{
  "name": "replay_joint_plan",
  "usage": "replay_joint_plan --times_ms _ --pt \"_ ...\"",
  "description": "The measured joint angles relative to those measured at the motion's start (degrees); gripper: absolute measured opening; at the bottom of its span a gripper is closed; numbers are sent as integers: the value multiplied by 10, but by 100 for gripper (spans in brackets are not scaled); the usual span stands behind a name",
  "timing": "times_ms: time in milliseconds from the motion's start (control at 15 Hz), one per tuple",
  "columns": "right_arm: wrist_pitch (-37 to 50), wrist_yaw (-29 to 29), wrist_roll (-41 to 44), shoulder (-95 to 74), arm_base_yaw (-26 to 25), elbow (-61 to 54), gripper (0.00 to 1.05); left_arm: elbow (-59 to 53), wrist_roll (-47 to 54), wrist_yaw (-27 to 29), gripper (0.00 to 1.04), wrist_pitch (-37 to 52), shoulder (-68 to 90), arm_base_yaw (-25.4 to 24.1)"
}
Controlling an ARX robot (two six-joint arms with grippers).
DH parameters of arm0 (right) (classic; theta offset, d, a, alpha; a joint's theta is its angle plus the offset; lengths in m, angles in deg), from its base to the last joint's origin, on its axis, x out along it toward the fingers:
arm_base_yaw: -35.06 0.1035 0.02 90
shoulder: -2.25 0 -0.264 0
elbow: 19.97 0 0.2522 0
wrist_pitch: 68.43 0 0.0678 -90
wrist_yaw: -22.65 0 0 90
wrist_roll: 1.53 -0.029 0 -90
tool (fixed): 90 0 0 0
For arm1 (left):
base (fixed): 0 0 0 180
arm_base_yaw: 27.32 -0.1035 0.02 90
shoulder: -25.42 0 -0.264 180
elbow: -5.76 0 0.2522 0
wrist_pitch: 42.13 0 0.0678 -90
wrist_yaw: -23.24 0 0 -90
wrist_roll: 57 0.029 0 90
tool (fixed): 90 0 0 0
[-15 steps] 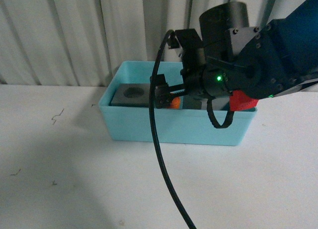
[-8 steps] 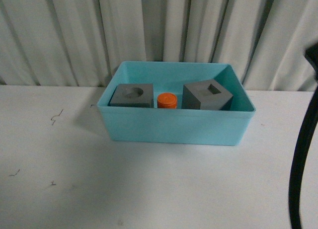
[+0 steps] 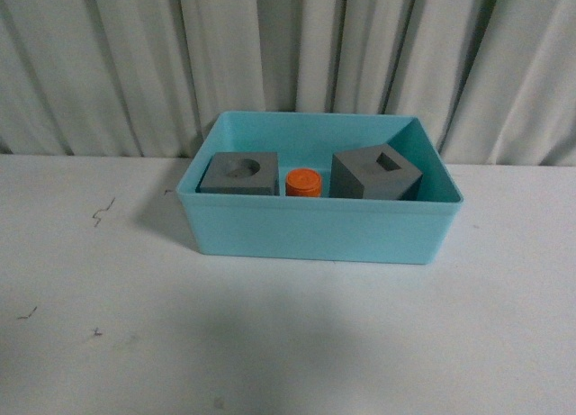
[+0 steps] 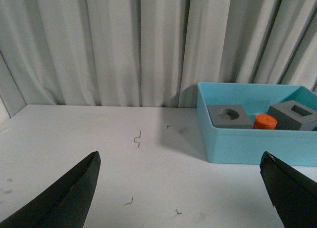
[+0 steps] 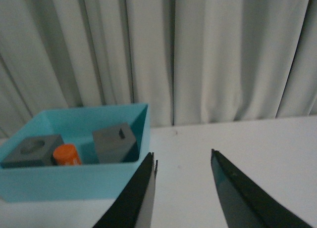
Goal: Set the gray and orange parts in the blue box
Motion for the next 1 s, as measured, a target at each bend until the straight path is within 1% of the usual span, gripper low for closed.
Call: replay_joint_plan --times_ms 67,133,200,266,399,466,532,599,998 --pt "29 16 13 -1 -16 -21 29 0 0 0 98 0 0 0" --pt "-10 30 17 15 -30 -40 16 0 0 0 98 0 0 0" --pt "-30 43 21 42 -41 -42 4 0 0 0 98 0 0 0" --pt "-55 54 27 85 -52 -42 2 0 0 0 98 0 0 0" --pt "-111 73 27 140 -73 -42 2 0 0 0 98 0 0 0" --pt "-139 123 28 168 -115 -42 2 0 0 0 98 0 0 0" --pt "-158 125 27 194 -137 -42 2 0 0 0 98 0 0 0" --pt "-179 133 27 219 -136 -42 2 0 0 0 98 0 0 0" --pt "-277 133 27 316 -135 -42 2 0 0 0 98 0 0 0"
